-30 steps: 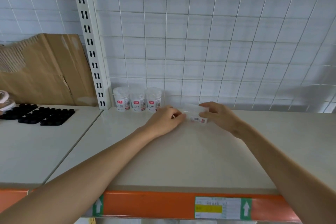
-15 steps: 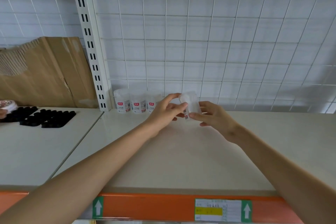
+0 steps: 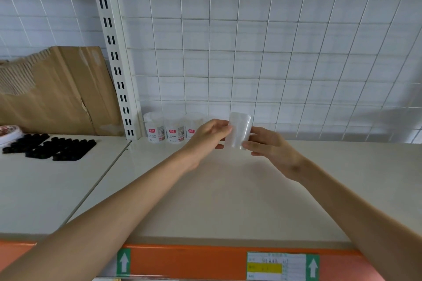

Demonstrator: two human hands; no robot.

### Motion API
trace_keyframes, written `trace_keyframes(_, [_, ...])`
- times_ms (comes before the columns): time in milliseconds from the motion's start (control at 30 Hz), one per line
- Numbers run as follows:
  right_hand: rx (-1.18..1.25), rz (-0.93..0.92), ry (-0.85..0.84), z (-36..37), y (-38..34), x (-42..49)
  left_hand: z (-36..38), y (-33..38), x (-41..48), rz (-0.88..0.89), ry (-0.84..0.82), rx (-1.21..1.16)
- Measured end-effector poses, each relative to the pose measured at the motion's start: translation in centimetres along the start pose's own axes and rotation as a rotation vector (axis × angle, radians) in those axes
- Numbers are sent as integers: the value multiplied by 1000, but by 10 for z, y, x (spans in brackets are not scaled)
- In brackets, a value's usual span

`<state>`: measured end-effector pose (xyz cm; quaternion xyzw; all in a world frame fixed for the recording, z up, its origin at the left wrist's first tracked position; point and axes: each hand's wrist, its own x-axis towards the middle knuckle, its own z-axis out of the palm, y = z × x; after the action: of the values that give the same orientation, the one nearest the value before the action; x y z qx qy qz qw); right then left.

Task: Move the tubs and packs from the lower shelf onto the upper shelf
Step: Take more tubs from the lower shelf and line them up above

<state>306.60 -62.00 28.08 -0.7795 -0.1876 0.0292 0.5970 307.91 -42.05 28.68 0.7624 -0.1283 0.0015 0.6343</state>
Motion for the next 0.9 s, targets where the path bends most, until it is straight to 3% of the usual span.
trace_keyframes(233, [-10,-2,133,2,2,6,6,-3,-2,35,-22,125])
trace_keyframes(367, [3,48,99,0,2,6,4,-5,-1,39,-30,113])
trace_keyframes(600, [54,38,75,-9,-2,2,-3,-8,2,-9,-59,-145])
trace_keyframes(900, [0,100,70,1,-2,5,3,-12,-1,23,-100,-70])
